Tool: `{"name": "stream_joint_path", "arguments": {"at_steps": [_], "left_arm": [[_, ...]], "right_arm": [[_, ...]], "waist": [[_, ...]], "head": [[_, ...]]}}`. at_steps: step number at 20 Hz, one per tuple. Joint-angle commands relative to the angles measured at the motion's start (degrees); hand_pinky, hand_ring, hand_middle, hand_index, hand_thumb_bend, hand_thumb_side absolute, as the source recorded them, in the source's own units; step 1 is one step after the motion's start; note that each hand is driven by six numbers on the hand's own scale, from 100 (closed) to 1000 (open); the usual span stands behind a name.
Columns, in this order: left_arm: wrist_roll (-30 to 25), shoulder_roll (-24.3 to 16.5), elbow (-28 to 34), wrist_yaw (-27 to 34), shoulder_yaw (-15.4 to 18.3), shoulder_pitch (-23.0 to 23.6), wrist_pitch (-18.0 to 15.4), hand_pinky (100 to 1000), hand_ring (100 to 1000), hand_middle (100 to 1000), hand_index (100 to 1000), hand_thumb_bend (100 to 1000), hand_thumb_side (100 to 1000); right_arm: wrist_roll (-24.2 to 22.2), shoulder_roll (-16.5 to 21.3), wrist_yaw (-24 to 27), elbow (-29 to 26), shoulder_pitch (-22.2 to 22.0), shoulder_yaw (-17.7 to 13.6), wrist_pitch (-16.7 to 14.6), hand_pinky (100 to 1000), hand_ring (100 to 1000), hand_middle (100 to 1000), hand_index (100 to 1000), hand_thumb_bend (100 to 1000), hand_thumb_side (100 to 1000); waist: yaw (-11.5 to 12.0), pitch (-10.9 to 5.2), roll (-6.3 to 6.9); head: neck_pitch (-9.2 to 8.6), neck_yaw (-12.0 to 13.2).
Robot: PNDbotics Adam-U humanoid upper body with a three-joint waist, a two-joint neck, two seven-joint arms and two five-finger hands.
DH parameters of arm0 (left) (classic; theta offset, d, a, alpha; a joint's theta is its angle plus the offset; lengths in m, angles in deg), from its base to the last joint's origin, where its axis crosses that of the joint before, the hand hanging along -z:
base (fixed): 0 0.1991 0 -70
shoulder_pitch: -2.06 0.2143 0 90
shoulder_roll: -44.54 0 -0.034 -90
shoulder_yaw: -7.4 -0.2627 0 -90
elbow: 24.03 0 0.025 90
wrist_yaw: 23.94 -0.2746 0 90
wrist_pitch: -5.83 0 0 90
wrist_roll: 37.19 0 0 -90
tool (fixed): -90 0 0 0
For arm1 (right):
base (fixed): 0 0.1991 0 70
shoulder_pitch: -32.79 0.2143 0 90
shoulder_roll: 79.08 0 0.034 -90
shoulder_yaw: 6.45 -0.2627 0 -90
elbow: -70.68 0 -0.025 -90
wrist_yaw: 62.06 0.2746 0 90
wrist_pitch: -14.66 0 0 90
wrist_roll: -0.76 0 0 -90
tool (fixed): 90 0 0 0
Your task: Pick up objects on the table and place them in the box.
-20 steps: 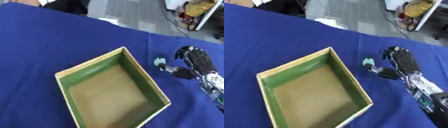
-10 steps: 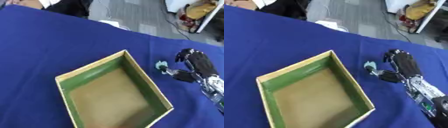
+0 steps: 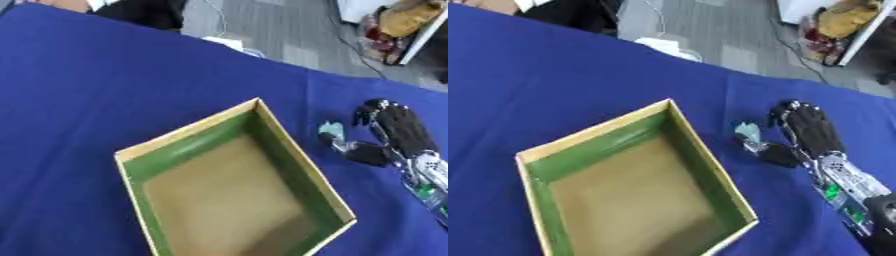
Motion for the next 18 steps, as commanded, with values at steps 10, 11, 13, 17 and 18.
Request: {"name": "stream_joint_path", "arguments": {"at_steps": [10, 11, 13, 17, 18], "left_arm": [[-0.9, 0.8, 0.8, 1.2, -0.4, -1.5, -0.1, 849, 671, 928, 965, 1000, 722], [-0.9, 0.9, 0.8, 1.2, -0.4, -1.5, 0.0, 849, 671, 929, 965, 1000, 722], [-1.0, 0.9, 0.8, 1.3, -0.4, -1.5, 0.0, 849, 671, 929, 966, 1000, 723], [-1.1, 0.9, 0.8, 1.4, -0.5, -1.5, 0.0, 849, 670, 929, 966, 1000, 721], [-1.2, 0.9, 0.8, 1.4, -0.5, -1.5, 0.0, 849, 670, 929, 966, 1000, 723]], "right_arm": [[-0.6, 0.5, -2.2, 1.2, 0.0, -1.0, 0.3, 230, 399, 401, 508, 638, 1000], [-0.5, 0.4, -2.3, 1.4, -0.1, -1.1, 0.3, 231, 399, 401, 507, 630, 1000], [-0.4, 0.3, -2.4, 1.8, -0.2, -1.2, 0.5, 231, 395, 397, 505, 605, 1000], [-0.1, 0.3, -2.9, 2.8, -0.6, -1.7, 0.7, 231, 392, 395, 504, 567, 1000], [0.1, 0.3, -3.1, 3.0, -0.7, -1.8, 0.8, 232, 394, 396, 504, 581, 1000]], "waist": [[0.4, -0.26, -0.31], [0.4, -0.19, -0.32], [0.3, -0.06, -0.31], [0.3, 0.13, -0.3], [0.3, 0.17, -0.3]], "head": [[-1.35, 0.4], [-1.38, 0.4], [-1.36, 0.4], [-1.52, 0.4], [-1.56, 0.4]]}}
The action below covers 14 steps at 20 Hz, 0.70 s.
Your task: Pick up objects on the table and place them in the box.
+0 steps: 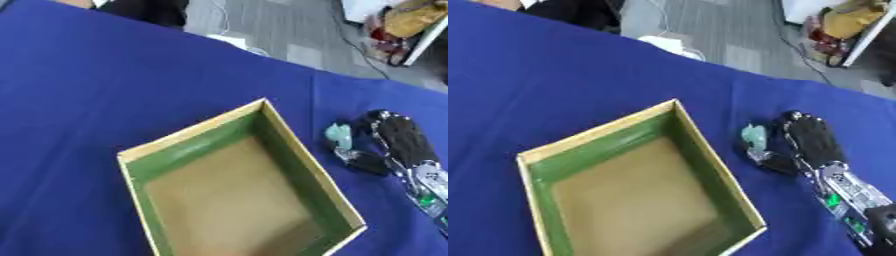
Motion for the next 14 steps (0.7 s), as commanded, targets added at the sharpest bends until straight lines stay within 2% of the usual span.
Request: {"name": "stream_joint_path", "arguments": {"at_steps": [1, 14], "left_arm": [[-0.3, 0.0, 0.8, 0.3, -0.1, -0.6, -0.1, 849, 670, 929, 966, 1000, 723], [-0.4, 0.0, 0.8, 0.4, -0.2, -0.6, -0.1, 850, 662, 931, 968, 1000, 726]], "right_arm": [[0.4, 1.3, -0.5, 0.4, -0.4, -0.9, 0.2, 232, 393, 395, 504, 577, 1000], [3.5, 1.5, -0.3, 0.6, -1.9, -2.5, 0.8, 174, 335, 346, 472, 395, 1000]], "waist": [[-0.1, -0.83, 0.41], [0.1, -0.01, 0.18]], "head": [[-0.79, 0.2], [-1.21, 0.1]]}}
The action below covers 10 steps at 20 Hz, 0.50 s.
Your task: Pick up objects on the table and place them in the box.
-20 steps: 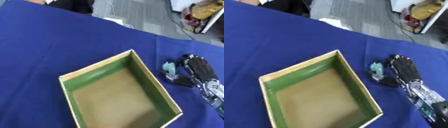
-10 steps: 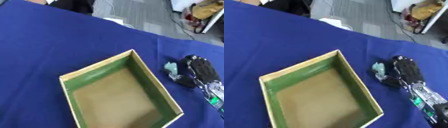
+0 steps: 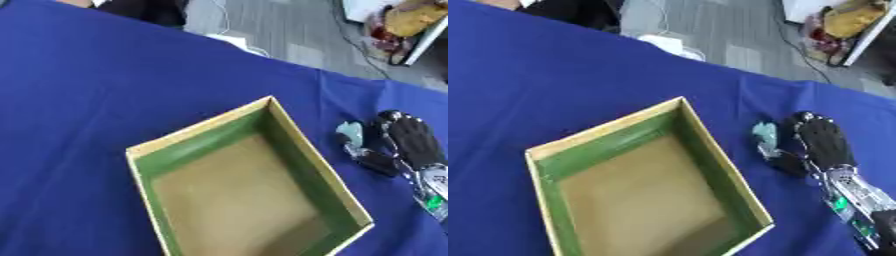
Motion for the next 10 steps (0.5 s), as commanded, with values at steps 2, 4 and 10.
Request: {"name": "stream_joint_path", "arguments": {"at_steps": [2, 4, 10], "left_arm": [[-0.3, 0.0, 0.8, 0.4, -0.2, -0.6, -0.1, 850, 662, 931, 968, 1000, 727], [-0.4, 0.0, 0.8, 0.5, -0.2, -0.6, 0.0, 850, 661, 931, 969, 1000, 727], [-0.5, 0.0, 0.8, 0.5, -0.3, -0.7, 0.0, 850, 661, 931, 969, 1000, 726]], "right_arm": [[0.9, 1.4, 0.2, 0.1, -0.5, -0.6, -0.1, 154, 318, 331, 459, 332, 1000], [1.5, 1.4, 0.4, 0.0, -0.5, -0.6, -0.2, 135, 302, 317, 444, 288, 1000], [2.6, 1.2, 1.3, 0.1, -0.7, -0.6, -0.7, 100, 238, 265, 389, 109, 1000]], "waist": [[0.0, -0.76, 0.39], [0.0, -0.7, 0.38], [0.0, -0.56, 0.37]], "head": [[-0.61, 0.1], [-0.64, 0.1], [-0.76, 0.2]]}}
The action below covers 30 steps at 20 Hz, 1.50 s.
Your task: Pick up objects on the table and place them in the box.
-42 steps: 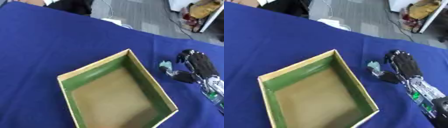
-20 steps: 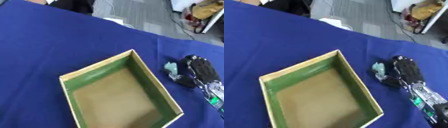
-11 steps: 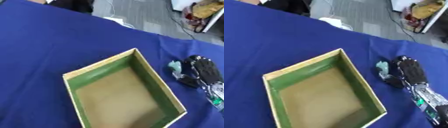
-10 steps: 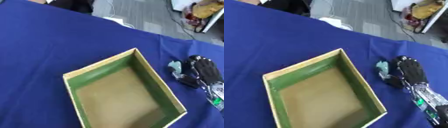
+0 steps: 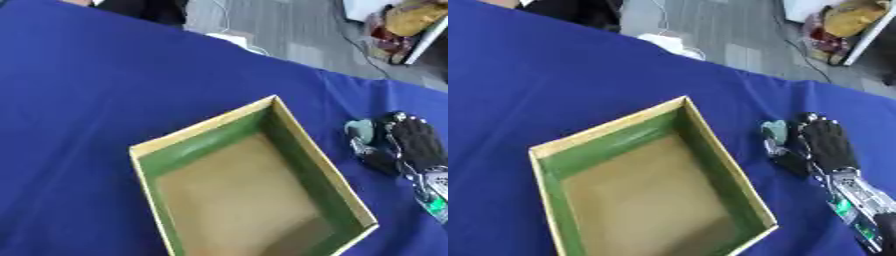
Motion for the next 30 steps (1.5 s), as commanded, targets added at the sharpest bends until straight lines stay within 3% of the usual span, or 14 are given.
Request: {"name": "stream_joint_path", "arguments": {"at_steps": [1, 12, 30], "left_arm": [[-0.2, 0.0, 0.8, 0.2, -0.2, -0.7, -0.1, 850, 660, 931, 969, 1000, 727], [-0.2, 0.0, 0.8, 0.2, -0.2, -0.8, -0.1, 850, 659, 932, 969, 1000, 729], [0.0, -0.4, 0.8, 0.2, -0.1, -0.7, -0.2, 849, 663, 930, 968, 1000, 726]], "right_arm": [[0.6, 1.1, 0.6, 0.2, -0.2, -0.3, -0.2, 100, 230, 259, 381, 100, 1000], [0.4, 0.7, 0.5, 0.6, -0.5, 0.2, -2.1, 100, 100, 103, 209, 100, 1000], [7.6, 1.7, 3.0, -3.2, -2.8, -1.1, -3.1, 100, 100, 100, 162, 100, 1000]], "waist": [[0.0, -0.81, 0.44], [-0.2, -0.66, 0.49], [-1.4, -1.65, 0.71]], "head": [[-0.73, 0.2], [-0.72, 0.2], [-0.9, 0.6]]}}
